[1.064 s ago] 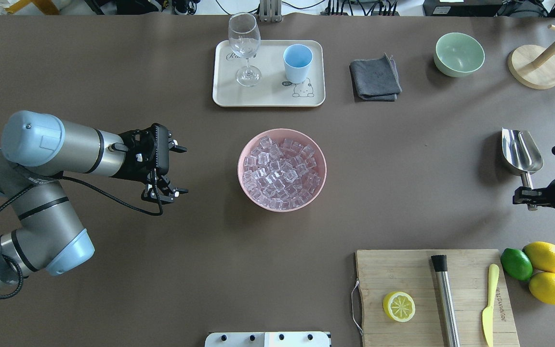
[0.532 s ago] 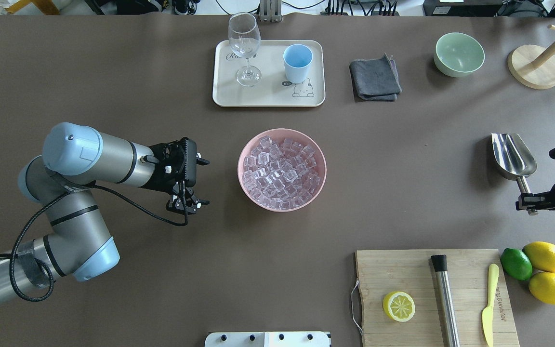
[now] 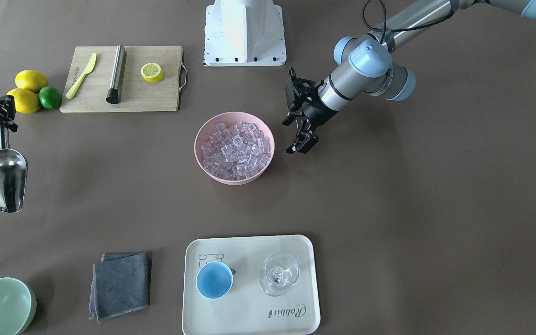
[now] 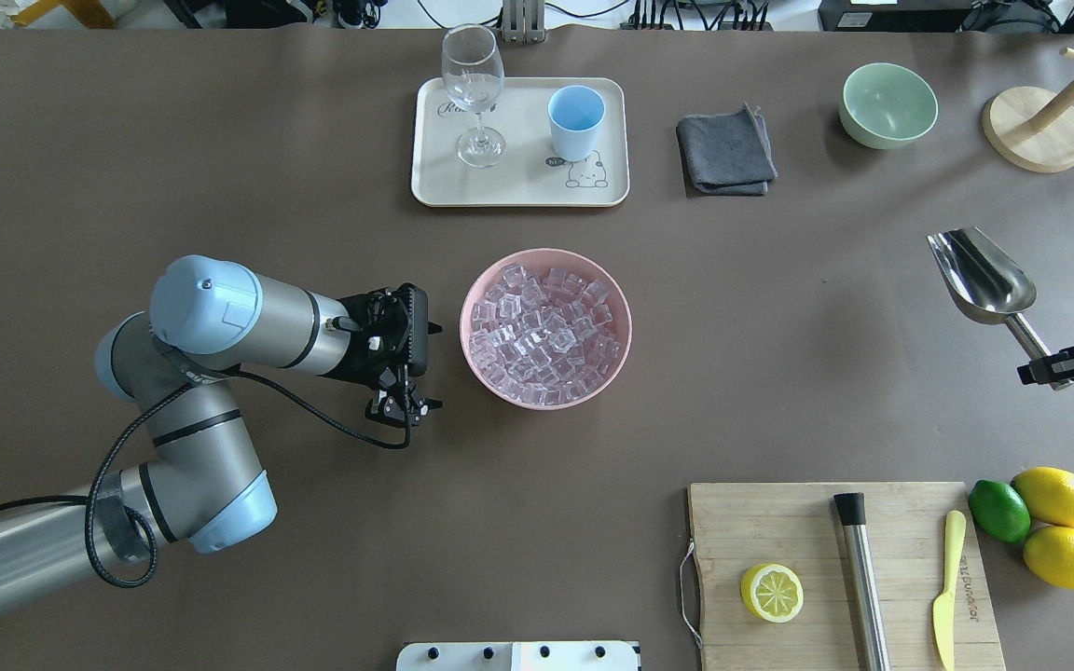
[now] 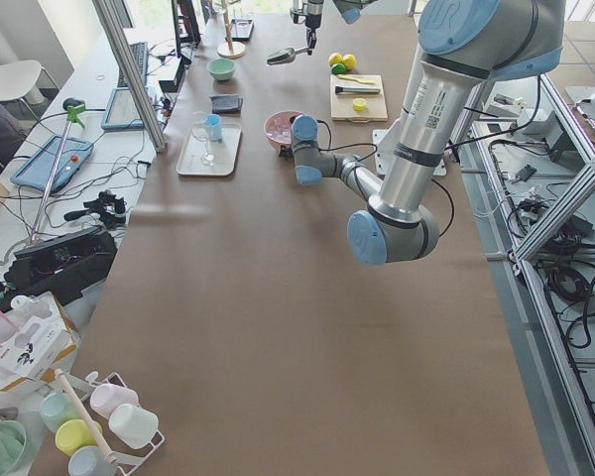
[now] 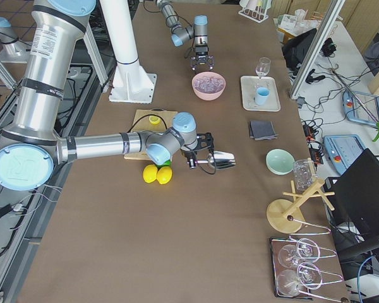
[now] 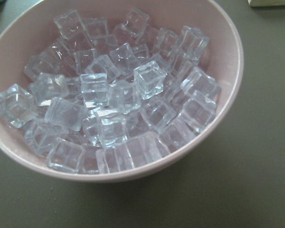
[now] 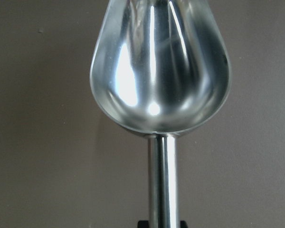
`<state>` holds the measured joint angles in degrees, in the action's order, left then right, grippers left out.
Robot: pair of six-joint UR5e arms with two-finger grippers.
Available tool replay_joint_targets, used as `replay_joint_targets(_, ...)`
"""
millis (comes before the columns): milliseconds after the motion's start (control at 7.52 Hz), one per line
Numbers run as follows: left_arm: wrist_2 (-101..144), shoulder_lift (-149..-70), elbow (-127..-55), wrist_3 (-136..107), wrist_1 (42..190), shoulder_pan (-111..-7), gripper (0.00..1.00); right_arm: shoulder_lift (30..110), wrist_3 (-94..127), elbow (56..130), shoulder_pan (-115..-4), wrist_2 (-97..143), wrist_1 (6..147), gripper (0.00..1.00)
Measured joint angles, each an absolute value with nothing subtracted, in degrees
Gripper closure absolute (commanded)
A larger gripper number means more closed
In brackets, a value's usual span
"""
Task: Put ice in cup with scoop
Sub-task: 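Lift the scoop with the right gripper and carry it toward the bowl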
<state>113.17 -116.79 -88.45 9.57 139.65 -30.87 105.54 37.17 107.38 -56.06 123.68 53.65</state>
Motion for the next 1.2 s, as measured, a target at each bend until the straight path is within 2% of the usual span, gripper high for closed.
replay_joint_targets(399,112.45,-121.25,-83.62,9.74,139.25,-30.73,0.02,103.12,17.43,110.18,-61.54,129.24,58.02,1.00)
replay_joint_targets(798,112.86,-121.70,-81.93,9.75,139.12,-32.50,0.02,101.33,7.26,117.08,-61.85,130.19,64.54,1.00)
replay_joint_targets(1197,113.35,-122.68,-81.24,7.88,138.77,-32.30,0.02,89.17,-8.98,122.43,-57.09,129.19,89.16,1.00)
